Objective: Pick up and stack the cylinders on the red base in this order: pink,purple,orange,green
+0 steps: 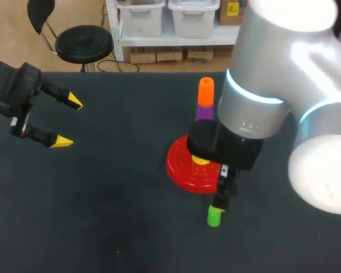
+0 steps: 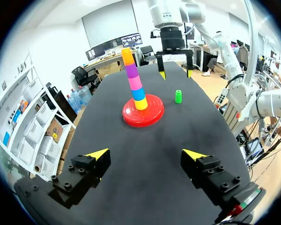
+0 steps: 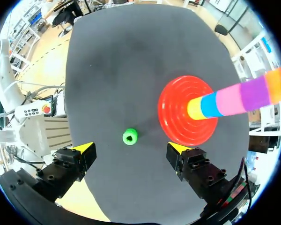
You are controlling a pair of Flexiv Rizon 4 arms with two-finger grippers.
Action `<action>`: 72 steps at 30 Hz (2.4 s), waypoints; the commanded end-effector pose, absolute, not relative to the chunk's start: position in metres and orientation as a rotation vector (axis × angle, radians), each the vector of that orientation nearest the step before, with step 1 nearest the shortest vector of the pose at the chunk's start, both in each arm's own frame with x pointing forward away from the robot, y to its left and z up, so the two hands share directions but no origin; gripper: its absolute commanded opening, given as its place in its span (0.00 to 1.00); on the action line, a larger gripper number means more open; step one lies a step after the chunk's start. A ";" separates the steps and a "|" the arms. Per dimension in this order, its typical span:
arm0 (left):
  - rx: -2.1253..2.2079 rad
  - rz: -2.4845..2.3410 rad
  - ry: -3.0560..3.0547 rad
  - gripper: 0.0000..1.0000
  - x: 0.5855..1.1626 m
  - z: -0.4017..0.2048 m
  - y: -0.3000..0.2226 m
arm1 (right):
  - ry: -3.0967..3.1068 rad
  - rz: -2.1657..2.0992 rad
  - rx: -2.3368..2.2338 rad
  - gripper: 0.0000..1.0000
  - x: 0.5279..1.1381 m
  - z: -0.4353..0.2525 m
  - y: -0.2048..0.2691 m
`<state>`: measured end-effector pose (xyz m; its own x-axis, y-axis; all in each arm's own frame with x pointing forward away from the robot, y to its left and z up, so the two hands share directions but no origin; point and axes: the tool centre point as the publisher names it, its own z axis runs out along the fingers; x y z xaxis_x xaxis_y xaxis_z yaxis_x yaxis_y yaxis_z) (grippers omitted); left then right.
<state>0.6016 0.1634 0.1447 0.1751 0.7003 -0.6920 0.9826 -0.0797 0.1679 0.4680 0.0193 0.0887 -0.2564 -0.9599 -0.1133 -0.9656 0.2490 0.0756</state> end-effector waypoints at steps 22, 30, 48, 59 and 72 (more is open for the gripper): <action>1.843 -0.592 1.580 1.00 0.601 0.144 0.165 | 2.555 0.145 -1.860 1.00 0.466 0.032 0.026; 1.843 -0.592 1.580 1.00 0.601 0.144 0.165 | 2.542 0.130 -1.879 1.00 0.465 0.024 0.030; 1.843 -0.592 1.580 1.00 0.601 0.144 0.165 | 2.554 0.103 -1.865 1.00 0.467 0.017 0.024; 1.843 -0.592 1.580 1.00 0.601 0.144 0.165 | 2.561 0.079 -1.852 1.00 0.467 0.017 0.019; 1.843 -0.592 1.580 1.00 0.601 0.144 0.165 | 2.551 0.093 -1.861 0.00 0.468 0.017 0.019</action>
<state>0.6016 0.1635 0.1447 0.1750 0.7003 -0.6920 0.9826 -0.0797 0.1678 0.4678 0.0197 0.0174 -0.3060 -0.9519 -0.0182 -0.9507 0.3045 0.0583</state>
